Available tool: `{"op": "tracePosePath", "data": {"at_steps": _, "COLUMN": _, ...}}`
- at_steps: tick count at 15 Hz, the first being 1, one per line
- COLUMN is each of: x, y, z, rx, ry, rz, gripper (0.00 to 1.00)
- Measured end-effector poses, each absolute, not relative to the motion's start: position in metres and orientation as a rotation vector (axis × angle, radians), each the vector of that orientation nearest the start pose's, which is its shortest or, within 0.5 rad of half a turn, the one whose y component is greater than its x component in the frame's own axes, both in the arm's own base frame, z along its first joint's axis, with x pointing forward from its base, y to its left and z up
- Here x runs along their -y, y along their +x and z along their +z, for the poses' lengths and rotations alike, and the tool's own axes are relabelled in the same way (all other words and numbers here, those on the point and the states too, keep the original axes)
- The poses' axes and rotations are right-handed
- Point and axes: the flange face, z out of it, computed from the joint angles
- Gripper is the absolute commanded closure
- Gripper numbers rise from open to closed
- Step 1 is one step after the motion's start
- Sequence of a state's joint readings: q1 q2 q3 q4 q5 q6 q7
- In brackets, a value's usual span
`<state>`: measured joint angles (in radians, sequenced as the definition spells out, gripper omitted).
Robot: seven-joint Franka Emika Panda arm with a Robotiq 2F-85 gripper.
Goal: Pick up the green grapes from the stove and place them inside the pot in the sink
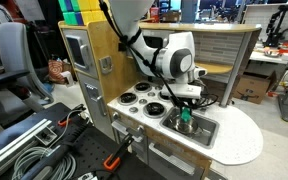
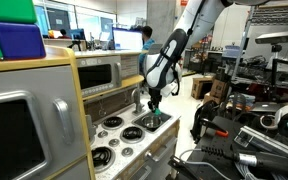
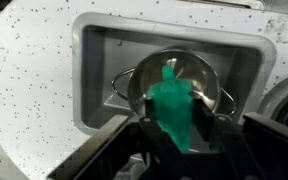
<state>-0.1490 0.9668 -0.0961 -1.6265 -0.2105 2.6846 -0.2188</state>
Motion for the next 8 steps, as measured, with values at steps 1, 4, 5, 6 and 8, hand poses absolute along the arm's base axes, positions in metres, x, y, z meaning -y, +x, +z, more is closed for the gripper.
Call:
{"op": "tracePosePath", "data": {"at_steps": 1, "x": 0.149, "y": 0.662, "z": 0.06, "rx": 0.328, "ry": -3.326, "rz": -0.064, "gripper": 0.83}}
{"op": "tracePosePath", "data": {"at_steps": 4, "x": 0.142, "y": 0.675, "z": 0.055, "rx": 0.295, "ry": -3.347, "rz": -0.029, "gripper": 0.83}}
{"op": "tracePosePath", "data": {"at_steps": 5, "x": 0.141, "y": 0.678, "z": 0.053, "rx": 0.284, "ry": -3.354, "rz": -0.019, "gripper": 0.83}}
{"op": "tracePosePath", "data": {"at_steps": 6, "x": 0.14, "y": 0.681, "z": 0.051, "rx": 0.272, "ry": -3.36, "rz": -0.004, "gripper": 0.33}}
{"op": "tracePosePath", "data": {"at_steps": 8, "x": 0.14, "y": 0.686, "z": 0.047, "rx": 0.251, "ry": -3.368, "rz": 0.026, "gripper": 0.25}}
